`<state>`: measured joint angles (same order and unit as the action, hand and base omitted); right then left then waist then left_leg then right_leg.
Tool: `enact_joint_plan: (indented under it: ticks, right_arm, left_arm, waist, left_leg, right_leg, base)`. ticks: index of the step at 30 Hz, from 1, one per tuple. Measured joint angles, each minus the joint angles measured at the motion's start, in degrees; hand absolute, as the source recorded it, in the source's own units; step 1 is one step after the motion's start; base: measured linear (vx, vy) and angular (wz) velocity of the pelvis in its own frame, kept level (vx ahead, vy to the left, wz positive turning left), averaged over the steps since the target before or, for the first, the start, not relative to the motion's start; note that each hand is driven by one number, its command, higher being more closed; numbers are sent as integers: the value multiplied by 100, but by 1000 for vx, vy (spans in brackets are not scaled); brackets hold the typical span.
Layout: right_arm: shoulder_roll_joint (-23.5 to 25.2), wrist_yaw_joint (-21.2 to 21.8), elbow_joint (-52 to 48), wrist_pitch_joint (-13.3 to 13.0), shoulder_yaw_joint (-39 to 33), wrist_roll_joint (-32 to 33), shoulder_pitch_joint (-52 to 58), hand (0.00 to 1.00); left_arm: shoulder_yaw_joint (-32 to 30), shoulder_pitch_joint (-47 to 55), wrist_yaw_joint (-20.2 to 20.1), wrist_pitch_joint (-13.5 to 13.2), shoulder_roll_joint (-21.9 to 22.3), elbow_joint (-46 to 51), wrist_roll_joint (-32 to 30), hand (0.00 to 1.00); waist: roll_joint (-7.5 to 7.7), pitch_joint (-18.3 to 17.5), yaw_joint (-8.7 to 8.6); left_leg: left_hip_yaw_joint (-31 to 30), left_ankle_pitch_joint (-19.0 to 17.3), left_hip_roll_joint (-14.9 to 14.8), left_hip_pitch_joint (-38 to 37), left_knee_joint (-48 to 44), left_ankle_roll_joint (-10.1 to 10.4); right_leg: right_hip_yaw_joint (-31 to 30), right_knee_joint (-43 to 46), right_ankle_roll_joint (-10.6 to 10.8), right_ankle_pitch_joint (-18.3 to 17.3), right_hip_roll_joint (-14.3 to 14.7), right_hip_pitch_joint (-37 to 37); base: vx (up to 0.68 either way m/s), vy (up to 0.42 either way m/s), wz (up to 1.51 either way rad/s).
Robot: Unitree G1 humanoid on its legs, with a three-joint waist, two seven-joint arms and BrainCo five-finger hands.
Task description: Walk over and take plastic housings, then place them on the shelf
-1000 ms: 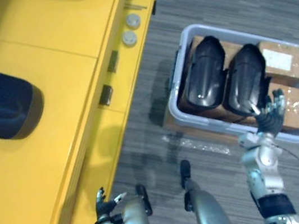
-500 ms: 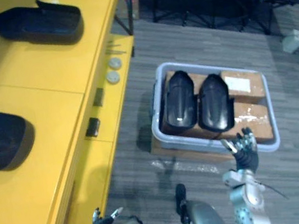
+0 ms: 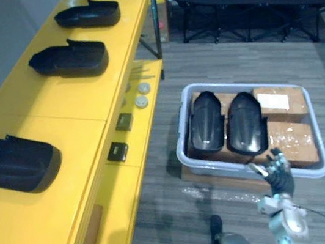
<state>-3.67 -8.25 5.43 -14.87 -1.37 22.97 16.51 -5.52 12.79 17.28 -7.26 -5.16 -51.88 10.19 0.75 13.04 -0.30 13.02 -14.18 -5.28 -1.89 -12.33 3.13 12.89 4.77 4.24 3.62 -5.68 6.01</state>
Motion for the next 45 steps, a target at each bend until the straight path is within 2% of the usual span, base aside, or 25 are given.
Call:
enact_joint_plan:
  ticks: [2,4,6,8,9,11,13,15,16,17,18,19,20,22,23,24,25,26,28,31,33,35,38,39,45]
  right_arm:
    - [57,129,88,-38,255,88,42,0]
    - [85,223,179,-115,365,101,64,0]
    - [65,266,178,-144,450,104,65,0]
    - [78,324,179,-139,574,97,-3,0]
    - [87,335,178,-138,759,93,-37,0]
    - [97,330,177,-138,937,93,-76,0]
    - [151,325,176,-141,1114,97,-170,0]
    - [176,324,177,-140,1240,97,-206,0]
    - [200,314,180,-140,1338,102,-197,0]
    - [217,323,181,-140,1447,105,-189,0]
    - [220,331,184,-137,1501,109,-195,0]
    - [186,339,196,-113,1564,109,-228,0]
    - [100,339,224,-68,1545,101,-351,0]
    - [-89,319,321,-1,1488,93,-433,0]
    - [-243,291,416,20,1349,104,-331,0]
    - [-251,291,417,20,1314,107,-304,0]
    - [-362,328,412,18,1133,189,-139,0]
    - [-392,362,397,12,866,232,-36,0]
    - [-451,465,398,13,642,332,35,0]
    - [-468,464,394,10,628,325,137,0]
    - [-453,319,387,3,582,274,91,0]
    - [-269,-9,334,-66,602,98,-159,0]
    - [-222,-521,162,-349,535,81,-354,0]
    - [-42,-2076,171,-980,246,-192,-1140,0]
    - [-42,-2057,172,-980,246,-187,-1148,0]
  left_arm:
    - [27,-116,-72,169,-109,0,4,0]
    - [52,-218,-144,254,-165,-2,-6,0]
    - [58,-293,-186,284,-174,-11,1,0]
    - [69,-307,-196,280,-102,-13,56,0]
    - [121,-305,-199,263,-101,-116,78,0]
    - [129,-212,-219,239,-195,-140,77,0]
    - [126,-120,-230,241,-366,-289,78,0]
    - [116,-80,-215,244,-453,-379,119,0]
    - [111,-91,-188,250,-513,-432,138,0]
    - [49,-110,-172,249,-575,-484,253,0]
    - [-61,-119,-153,246,-575,-530,282,0]
    - [-237,-137,-95,251,-543,-615,336,0]
    - [-326,-137,9,264,-354,-686,367,0]
    - [-369,-143,14,265,-96,-724,501,0]
    - [-459,-110,9,232,78,-735,493,0]
    - [-467,-97,7,222,97,-726,493,0]
    - [-458,15,12,136,155,-733,451,0]
    - [-430,140,21,62,239,-722,452,0]
    - [-418,286,84,-53,332,-697,444,0]
    - [-211,282,124,-119,259,-675,322,0]
    - [-66,117,41,-268,133,-611,221,0]
    - [88,-186,-88,-300,-103,-297,-11,0]
    - [370,-486,14,-401,-313,67,-172,0]
    - [680,-1056,283,-491,-258,741,16,0]
    - [667,-1056,280,-483,-297,734,15,0]
  waist:
    - [173,-108,24]
    - [231,-145,29]
    - [150,-127,22]
    - [-153,-132,36]
    - [-273,-116,-8]
    - [-264,-143,-6]
    - [-179,-185,-7]
    - [-85,-221,24]
    - [11,-250,16]
    - [167,-266,7]
    - [251,-265,18]
    - [237,-258,41]
    - [194,-228,47]
    - [68,-144,24]
    - [47,-129,-36]
    - [41,-126,-34]
    - [-1,-102,-35]
    - [-113,-111,-56]
    - [-198,-84,-50]
    - [-210,-47,-56]
    - [-165,14,-40]
    - [109,326,8]
    - [197,479,89]
    - [301,1206,268]
    - [301,1206,270]
  left_leg:
    - [-3,-20,57,-5,-37,-35]
    - [-39,-53,73,-4,-113,-72]
    - [-130,-200,-50,46,-356,-114]
    - [-125,-361,-452,196,-663,-133]
    - [-154,-361,-691,181,-685,-121]
    - [-193,-345,-928,181,-729,-91]
    - [-308,-320,-1188,210,-769,87]
    - [-374,-315,-1359,249,-802,348]
    - [-499,-307,-1435,349,-885,519]
    - [-648,-302,-1469,414,-946,709]
    - [-685,-297,-1480,407,-950,807]
    - [-786,-243,-1623,404,-948,955]
    - [-924,-41,-1793,419,-916,866]
    - [-1087,231,-1846,450,-952,500]
    - [-1053,821,-1798,661,-1180,-22]
    - [-1047,903,-1800,712,-1230,-49]
    - [-931,1107,-1784,887,-1374,47]
    - [-910,904,-1613,897,-1367,322]
    - [-895,582,-1230,903,-1371,430]
    - [-578,159,-870,978,-1165,361]
    - [-608,41,-727,895,-726,594]
    - [-463,52,-553,1049,-852,508]
    - [-461,13,-494,1254,-1014,438]
    - [-634,-172,-484,1702,-1434,285]
    - [-630,-175,-510,1672,-1436,282]
  right_leg:
    - [-33,-12,23,17,-50,-15]
    - [-27,-2,20,32,-81,-28]
    - [-32,168,-33,77,-106,2]
    - [-201,708,-264,181,122,322]
    - [-246,1782,-771,-189,-29,677]
    - [-381,2358,-833,-233,-278,872]
    - [-642,2486,-817,-221,-541,958]
    - [-843,2411,-738,-168,-664,961]
    - [-837,2174,-574,-63,-703,840]
    - [-813,1887,-249,159,-695,632]
    - [-770,1823,60,-82,-708,517]
    - [-663,1773,584,-673,-601,368]
    - [-483,1848,684,-1296,-490,280]
    - [-364,2077,561,-1474,-428,265]
    - [-209,2036,423,-1565,-476,133]
    - [-188,2010,410,-1572,-482,100]
    - [-93,1789,332,-1592,-483,-102]
    - [-71,1621,292,-1535,-460,-188]
    - [-204,1355,265,-1423,-379,-204]
    - [-352,1052,290,-1173,-261,-89]
    - [-460,1031,391,-1021,-281,152]
    - [-591,688,490,-677,-426,193]
    - [-605,223,485,-353,-444,124]
    - [-658,98,497,-220,-411,274]
    - [-544,152,486,-234,-431,254]
  base:
    - [-19,90,-3]
    - [-15,66,2]
    - [-36,92,4]
    - [-70,104,-3]
    - [-36,58,1]
    - [4,-50,7]
    - [47,-219,4]
    - [59,-298,10]
    - [62,-435,33]
    - [61,-481,39]
    - [62,-634,26]
    - [50,-624,15]
    - [43,-606,13]
    - [2,-406,34]
    - [-28,-409,44]
    - [-40,-443,53]
    - [-34,-282,22]
    - [-33,-235,13]
    - [-38,-85,-28]
    - [-12,66,-35]
    - [-10,115,-23]
    - [-45,197,-27]
    - [-25,110,-6]
    - [-8,39,-2]
    - [1,-1,2]
